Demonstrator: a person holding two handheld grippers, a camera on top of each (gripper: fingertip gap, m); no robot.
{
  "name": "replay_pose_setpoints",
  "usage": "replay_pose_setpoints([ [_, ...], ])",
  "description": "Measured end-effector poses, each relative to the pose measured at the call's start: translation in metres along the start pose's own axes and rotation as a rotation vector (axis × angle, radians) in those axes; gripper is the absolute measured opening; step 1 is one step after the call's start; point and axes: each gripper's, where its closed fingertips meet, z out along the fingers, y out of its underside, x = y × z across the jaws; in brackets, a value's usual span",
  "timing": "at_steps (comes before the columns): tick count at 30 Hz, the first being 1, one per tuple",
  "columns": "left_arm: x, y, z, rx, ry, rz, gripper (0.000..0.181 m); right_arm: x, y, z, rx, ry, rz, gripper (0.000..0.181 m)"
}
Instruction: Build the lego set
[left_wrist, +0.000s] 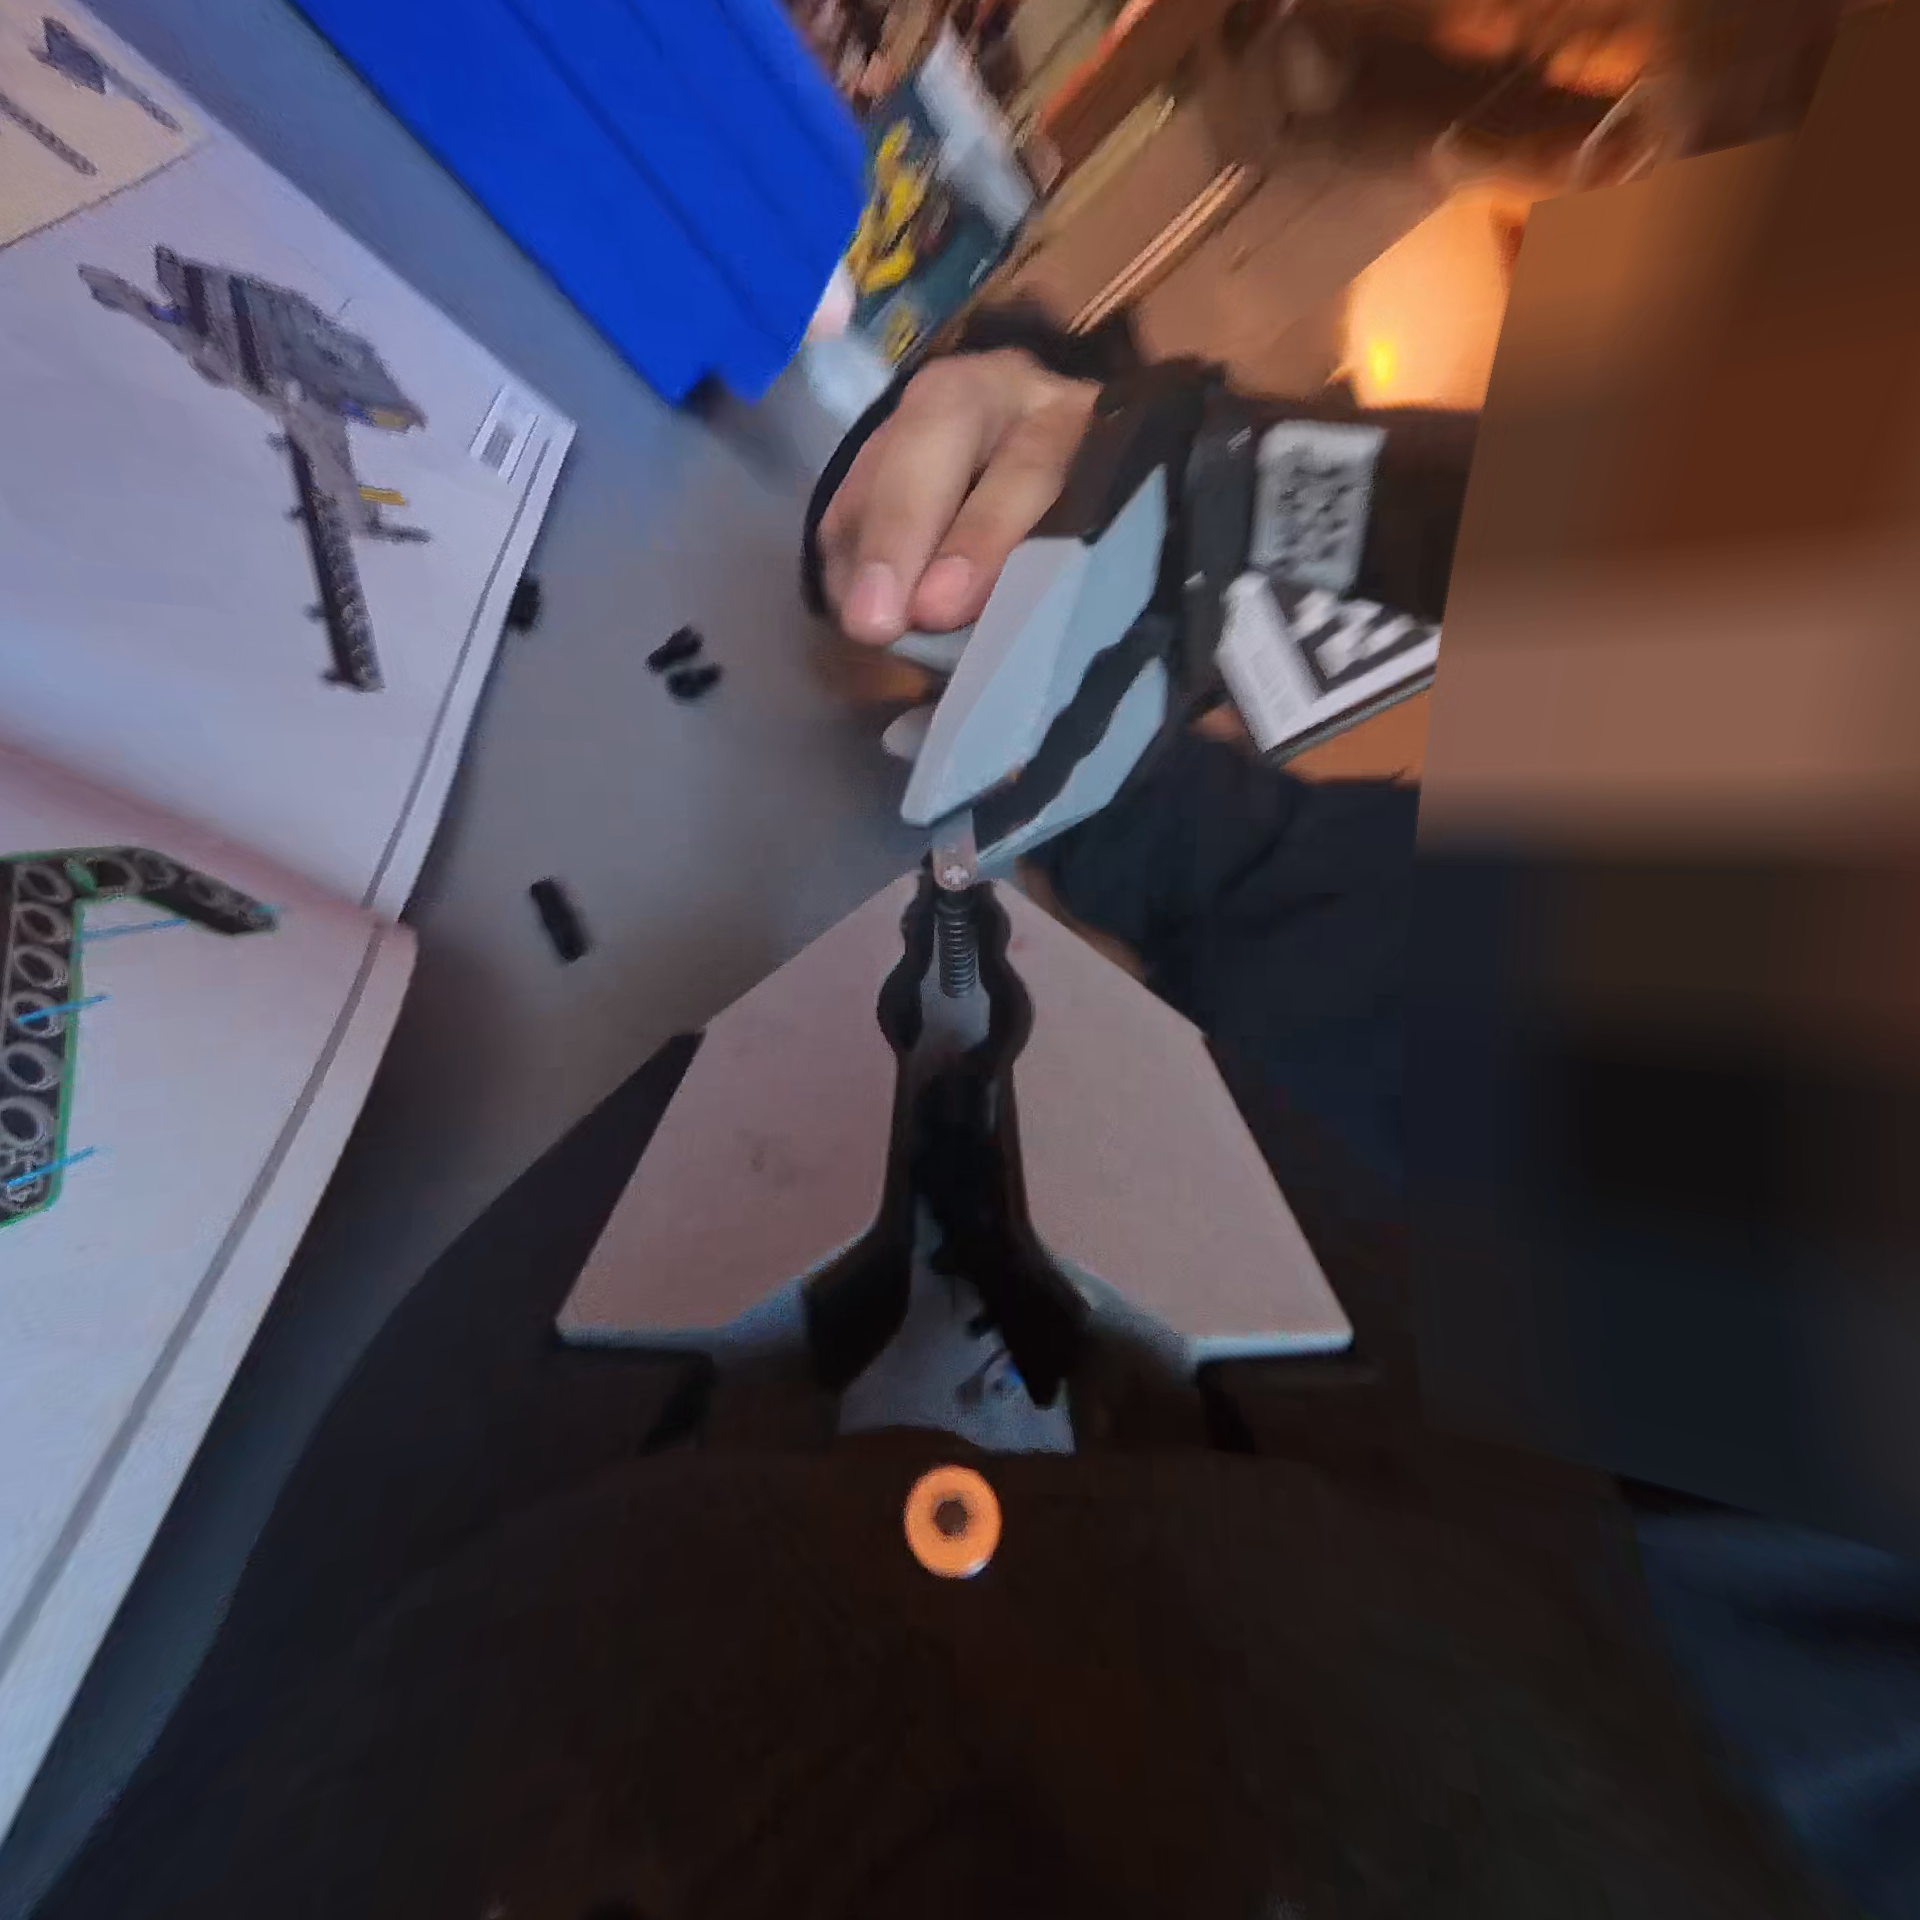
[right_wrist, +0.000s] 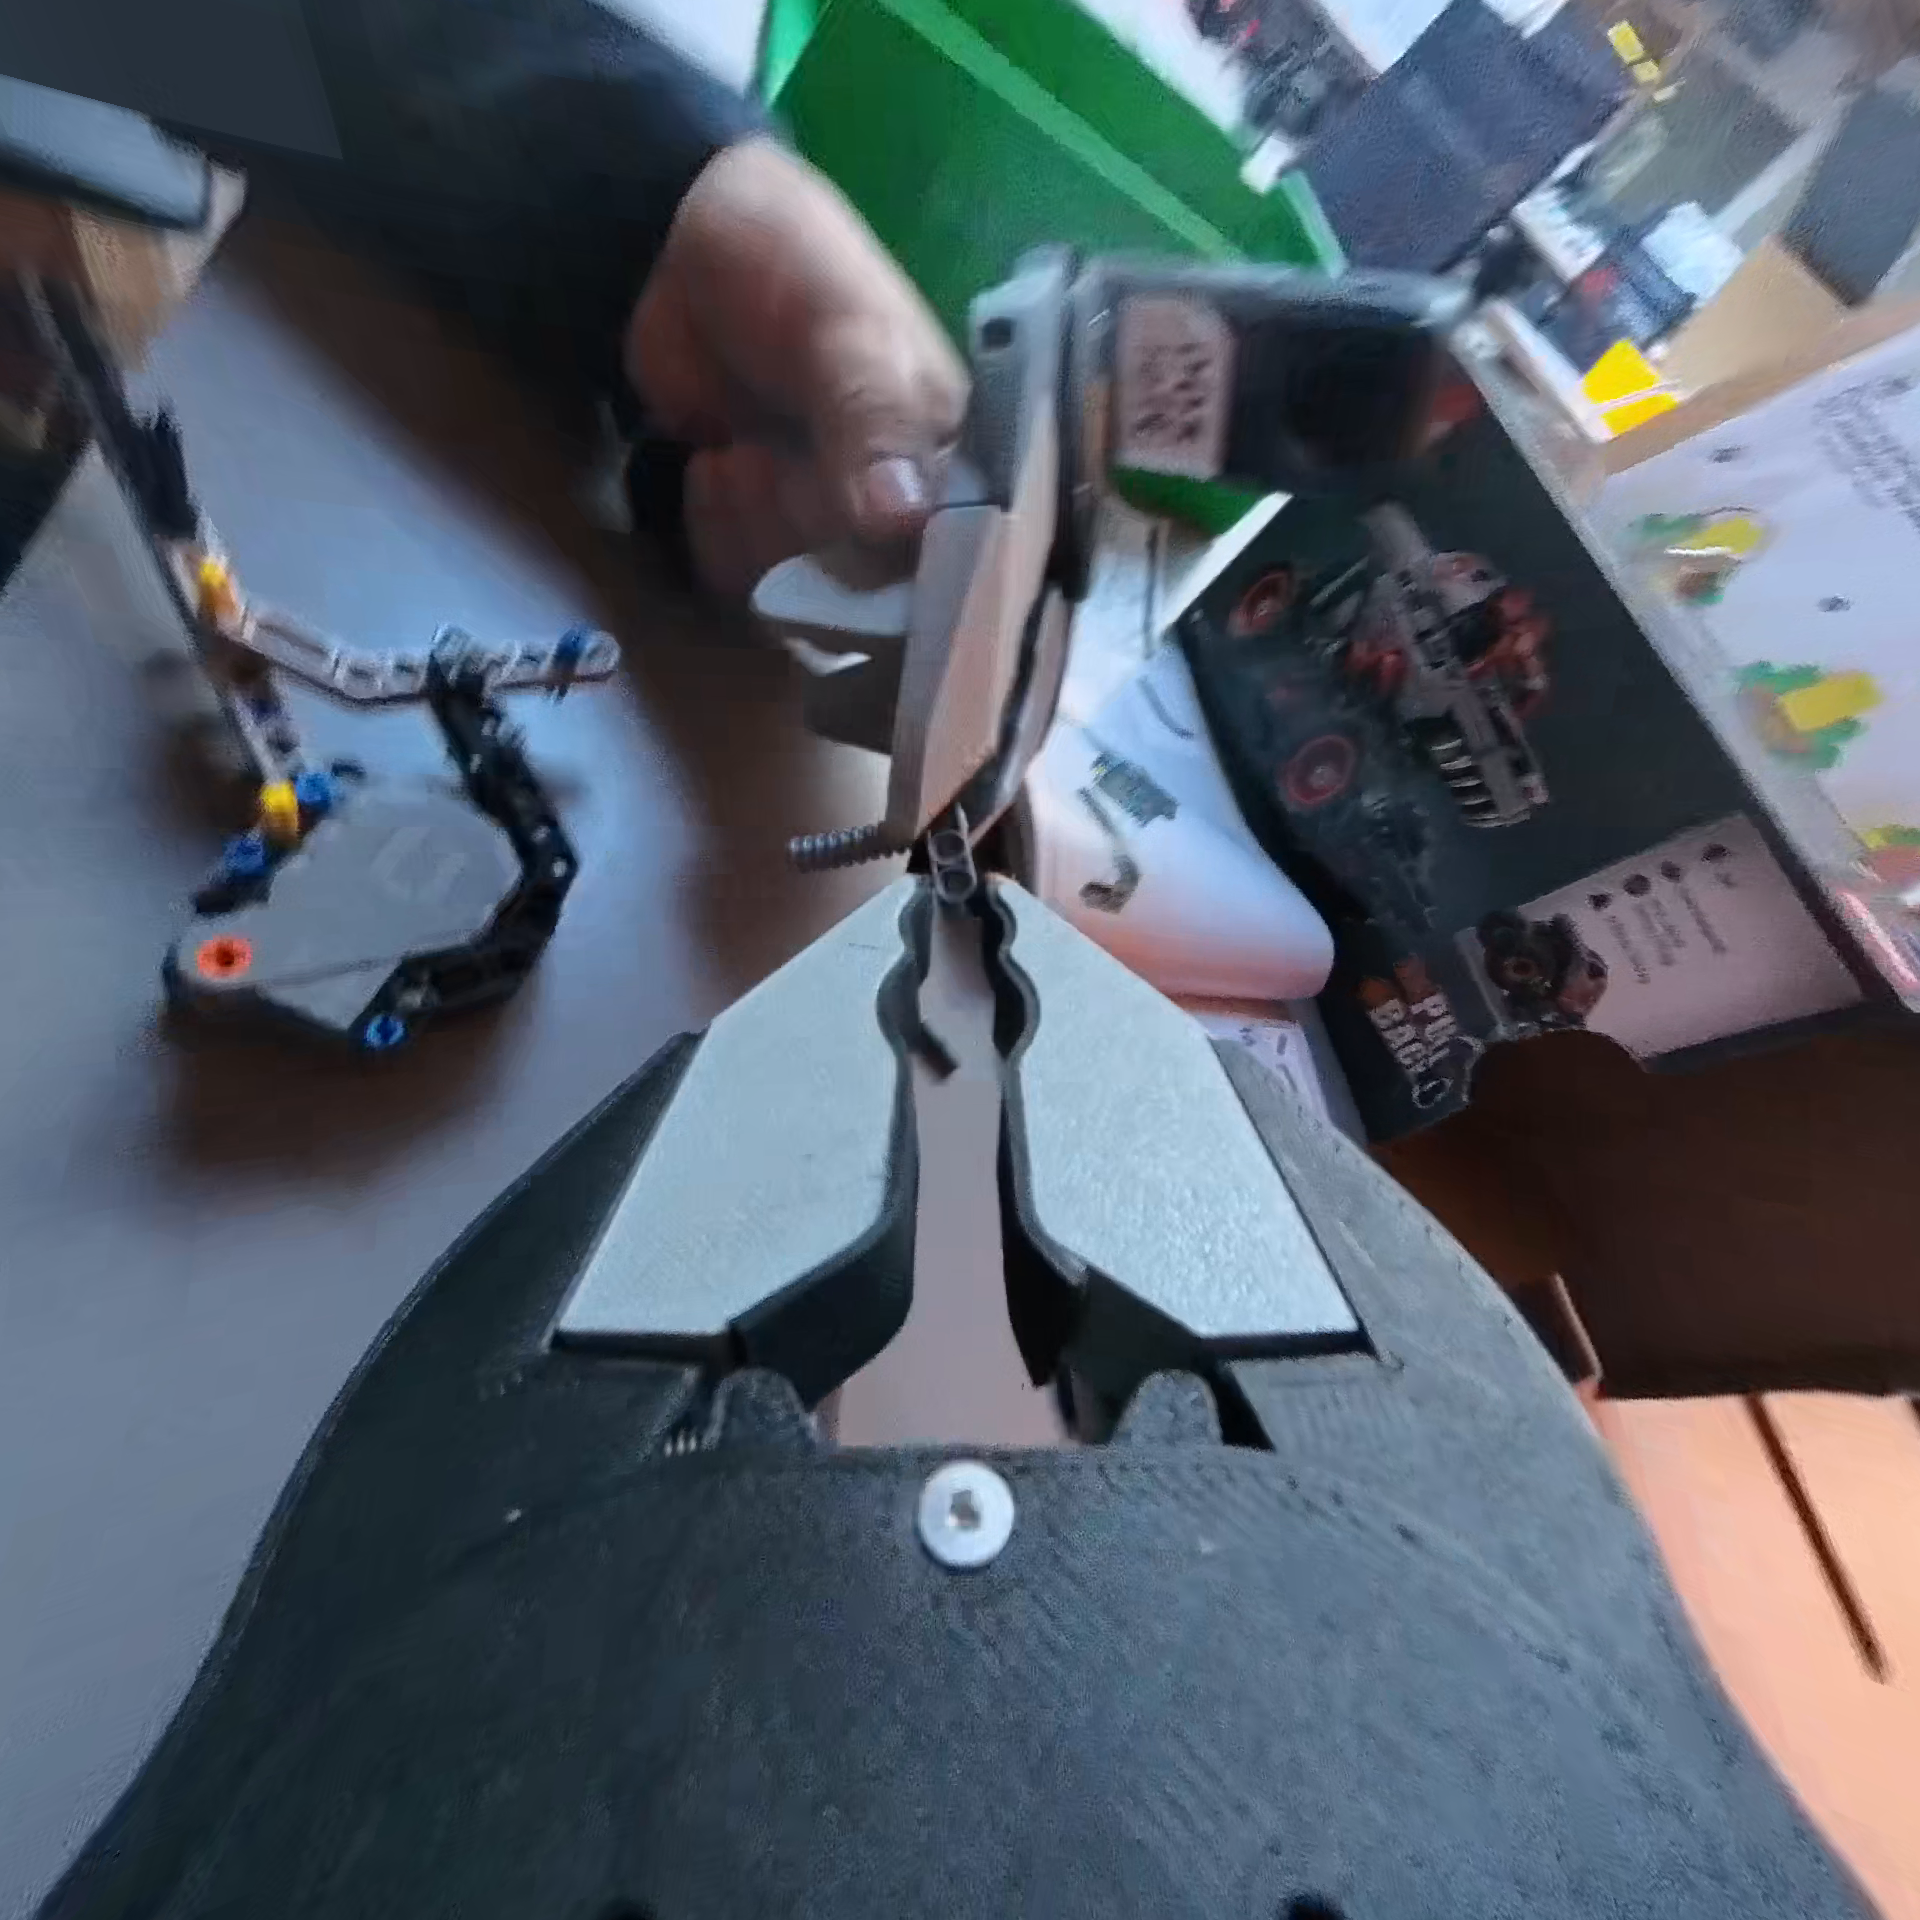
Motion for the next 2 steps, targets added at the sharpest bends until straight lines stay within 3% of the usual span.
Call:
replay_pose_setpoints([
  [2, 0.013, -0.021, -0.01, 0.134, 0.122, -0.079, 0.006, 0.014, -0.008, -0.007, 0.077, 0.01, 0.133, 0.01],
])
